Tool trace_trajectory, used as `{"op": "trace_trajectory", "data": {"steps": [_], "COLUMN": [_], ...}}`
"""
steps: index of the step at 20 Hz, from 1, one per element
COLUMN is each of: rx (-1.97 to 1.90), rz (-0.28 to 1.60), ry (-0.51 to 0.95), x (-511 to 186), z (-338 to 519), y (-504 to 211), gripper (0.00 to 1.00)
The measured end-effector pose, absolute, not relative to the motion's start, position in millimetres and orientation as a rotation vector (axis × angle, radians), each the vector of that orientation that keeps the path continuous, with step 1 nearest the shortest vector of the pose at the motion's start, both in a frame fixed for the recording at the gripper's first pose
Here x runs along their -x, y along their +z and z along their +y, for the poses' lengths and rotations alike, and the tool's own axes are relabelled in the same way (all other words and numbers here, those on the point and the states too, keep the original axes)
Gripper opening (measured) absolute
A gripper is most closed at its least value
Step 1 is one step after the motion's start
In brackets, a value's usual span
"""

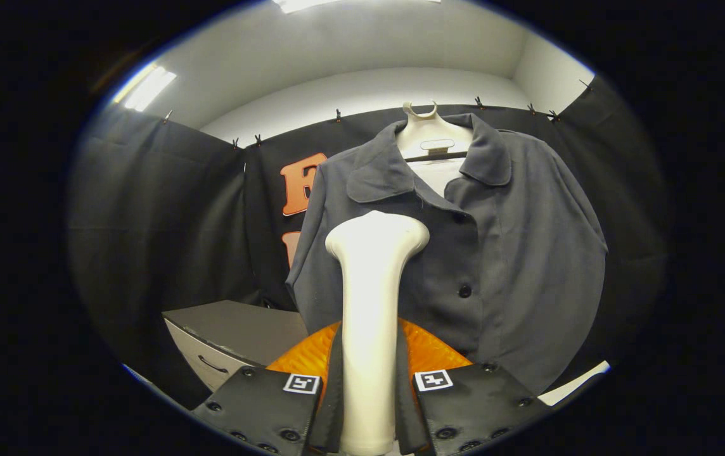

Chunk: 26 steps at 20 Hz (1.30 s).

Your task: Iron the clothes twice with a garment steamer, once on the left side and once on the right side.

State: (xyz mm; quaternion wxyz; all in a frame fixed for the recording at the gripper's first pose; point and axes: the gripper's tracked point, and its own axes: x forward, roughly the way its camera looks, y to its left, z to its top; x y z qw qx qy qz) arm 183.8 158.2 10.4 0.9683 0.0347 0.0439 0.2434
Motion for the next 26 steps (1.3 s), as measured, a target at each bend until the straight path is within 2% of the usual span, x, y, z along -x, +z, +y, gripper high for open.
{"op": "trace_trajectory", "data": {"steps": [14,26], "rx": [-0.046,-0.018], "rz": [0.133,0.190], "ry": [0.441,0.424], "x": [-170.8,-141.0], "z": [151.6,132.9], "y": [-38.2,-127.8], "gripper": [0.41,0.41]}}
